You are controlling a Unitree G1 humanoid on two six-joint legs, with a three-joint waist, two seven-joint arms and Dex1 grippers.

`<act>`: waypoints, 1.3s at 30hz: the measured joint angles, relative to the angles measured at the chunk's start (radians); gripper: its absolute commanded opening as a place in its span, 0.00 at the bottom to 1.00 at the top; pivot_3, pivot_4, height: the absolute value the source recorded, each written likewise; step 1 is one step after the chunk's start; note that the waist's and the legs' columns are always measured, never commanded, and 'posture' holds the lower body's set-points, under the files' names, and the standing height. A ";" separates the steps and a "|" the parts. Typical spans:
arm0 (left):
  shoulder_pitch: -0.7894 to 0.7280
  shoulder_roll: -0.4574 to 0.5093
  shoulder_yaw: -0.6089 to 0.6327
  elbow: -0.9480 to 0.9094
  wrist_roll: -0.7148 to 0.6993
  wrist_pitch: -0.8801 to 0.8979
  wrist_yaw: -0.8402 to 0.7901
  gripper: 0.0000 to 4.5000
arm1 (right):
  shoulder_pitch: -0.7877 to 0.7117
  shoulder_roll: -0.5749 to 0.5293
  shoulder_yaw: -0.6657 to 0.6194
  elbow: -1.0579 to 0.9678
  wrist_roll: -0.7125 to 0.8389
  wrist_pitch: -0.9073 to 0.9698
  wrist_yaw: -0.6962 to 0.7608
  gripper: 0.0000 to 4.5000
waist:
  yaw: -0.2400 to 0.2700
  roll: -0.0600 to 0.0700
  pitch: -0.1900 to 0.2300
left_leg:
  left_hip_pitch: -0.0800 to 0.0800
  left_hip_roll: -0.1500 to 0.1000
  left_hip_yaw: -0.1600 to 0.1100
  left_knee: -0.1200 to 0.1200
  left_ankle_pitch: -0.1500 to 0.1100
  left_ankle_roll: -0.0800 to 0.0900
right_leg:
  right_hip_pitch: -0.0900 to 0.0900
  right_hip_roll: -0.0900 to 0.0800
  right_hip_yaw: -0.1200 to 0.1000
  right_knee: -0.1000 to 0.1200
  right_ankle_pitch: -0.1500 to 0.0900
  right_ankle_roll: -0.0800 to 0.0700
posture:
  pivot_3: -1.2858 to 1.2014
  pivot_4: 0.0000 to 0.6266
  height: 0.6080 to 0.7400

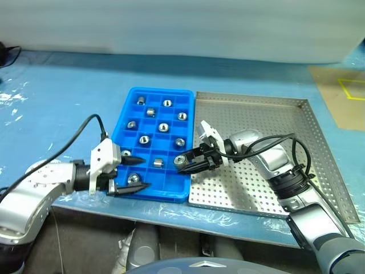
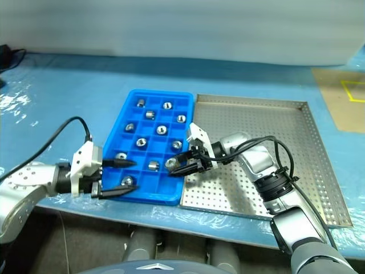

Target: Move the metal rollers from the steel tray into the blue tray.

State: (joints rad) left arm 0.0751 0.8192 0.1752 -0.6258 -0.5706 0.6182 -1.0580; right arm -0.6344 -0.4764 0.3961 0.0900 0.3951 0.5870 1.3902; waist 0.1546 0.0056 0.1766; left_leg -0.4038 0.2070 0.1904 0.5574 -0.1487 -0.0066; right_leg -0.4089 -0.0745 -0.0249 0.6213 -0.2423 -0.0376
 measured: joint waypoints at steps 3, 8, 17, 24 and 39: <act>0.029 0.007 0.037 -0.045 -0.027 0.029 0.043 0.78 | -0.001 0.004 0.036 0.028 -0.028 -0.034 0.036 0.37 | 0.029 0.000 0.000 | 0.000 0.000 -0.001 -0.001 0.001 -0.001 | 0.000 0.000 0.000 0.000 0.000 0.000 | 0.69 0.24 1.00; 0.016 0.027 0.058 -0.064 -0.068 0.068 0.087 0.78 | -0.005 0.011 0.044 0.047 -0.046 -0.056 0.066 0.37 | 0.050 0.000 0.000 | 0.002 0.000 -0.002 -0.001 0.001 -0.002 | 0.001 0.000 0.001 0.001 0.000 0.000 | 0.68 0.24 1.00; -0.074 0.035 0.011 -0.032 -0.077 0.066 0.103 0.78 | -0.009 0.015 0.039 0.051 -0.059 -0.067 0.065 0.73 | 0.052 0.000 0.000 | 0.001 -0.001 -0.004 0.000 0.002 -0.003 | 0.000 0.001 0.000 0.002 0.000 0.000 | 0.66 0.24 1.00; -0.160 0.037 -0.056 0.032 -0.059 0.035 0.070 0.78 | -0.009 0.007 -0.005 0.052 -0.062 -0.054 0.003 0.73 | 0.048 0.000 0.000 | 0.001 -0.001 -0.004 0.000 0.003 -0.005 | 0.000 0.001 0.000 0.003 0.000 0.000 | 0.61 0.24 1.00; -0.593 -0.205 -0.328 0.591 0.161 -0.235 -0.050 0.78 | 0.133 -0.079 -0.406 -0.166 0.086 0.103 -0.320 0.73 | -0.025 0.000 -0.002 | 0.000 -0.002 -0.003 0.005 0.004 -0.007 | 0.002 0.002 0.000 0.005 0.001 0.001 | 0.47 0.24 1.00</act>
State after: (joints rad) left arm -0.5174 0.6141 -0.1528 -0.0349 -0.4094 0.3834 -1.1082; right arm -0.5018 -0.5550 -0.0096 -0.0755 0.4810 0.6902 1.0700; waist 0.1292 0.0054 0.1747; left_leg -0.4035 0.2054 0.1874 0.5627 -0.1443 -0.0135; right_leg -0.4067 -0.0729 -0.0246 0.6262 -0.2414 -0.0365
